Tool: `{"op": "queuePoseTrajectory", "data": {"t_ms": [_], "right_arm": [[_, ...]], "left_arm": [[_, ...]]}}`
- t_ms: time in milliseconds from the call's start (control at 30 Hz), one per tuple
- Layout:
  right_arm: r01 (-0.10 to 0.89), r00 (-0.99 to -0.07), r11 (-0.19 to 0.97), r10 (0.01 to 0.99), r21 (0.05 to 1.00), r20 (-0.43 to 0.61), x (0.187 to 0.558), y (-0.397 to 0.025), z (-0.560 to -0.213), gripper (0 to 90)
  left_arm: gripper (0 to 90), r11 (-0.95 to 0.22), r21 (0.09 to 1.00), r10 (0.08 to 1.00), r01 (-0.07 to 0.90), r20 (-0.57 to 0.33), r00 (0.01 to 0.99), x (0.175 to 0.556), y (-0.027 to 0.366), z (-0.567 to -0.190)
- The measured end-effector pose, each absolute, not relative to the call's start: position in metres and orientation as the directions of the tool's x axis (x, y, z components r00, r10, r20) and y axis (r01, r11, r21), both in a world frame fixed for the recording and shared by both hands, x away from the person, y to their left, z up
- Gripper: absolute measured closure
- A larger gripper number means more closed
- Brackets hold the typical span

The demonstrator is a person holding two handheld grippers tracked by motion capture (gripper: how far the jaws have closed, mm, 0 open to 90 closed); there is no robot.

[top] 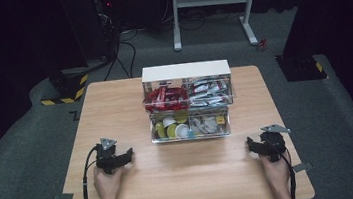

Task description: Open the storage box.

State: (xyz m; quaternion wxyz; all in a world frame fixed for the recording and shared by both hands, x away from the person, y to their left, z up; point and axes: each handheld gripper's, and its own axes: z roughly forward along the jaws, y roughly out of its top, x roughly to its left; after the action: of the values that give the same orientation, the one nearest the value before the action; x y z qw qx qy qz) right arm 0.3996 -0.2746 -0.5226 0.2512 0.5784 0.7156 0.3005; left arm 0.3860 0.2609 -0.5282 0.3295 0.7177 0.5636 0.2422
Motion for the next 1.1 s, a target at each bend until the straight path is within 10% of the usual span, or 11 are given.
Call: {"op": "queuePoseTrajectory", "data": {"t_ms": [1100], "right_arm": [[0.678,-0.226,0.165,0.974,0.717,-0.011,0.4010,-0.2721,-0.5229,20.7]], "left_arm": [[21.8,-0.170,0.741,0.966,0.650,-0.006,0.259,0.3856,0.2581,-0.5281]]}}
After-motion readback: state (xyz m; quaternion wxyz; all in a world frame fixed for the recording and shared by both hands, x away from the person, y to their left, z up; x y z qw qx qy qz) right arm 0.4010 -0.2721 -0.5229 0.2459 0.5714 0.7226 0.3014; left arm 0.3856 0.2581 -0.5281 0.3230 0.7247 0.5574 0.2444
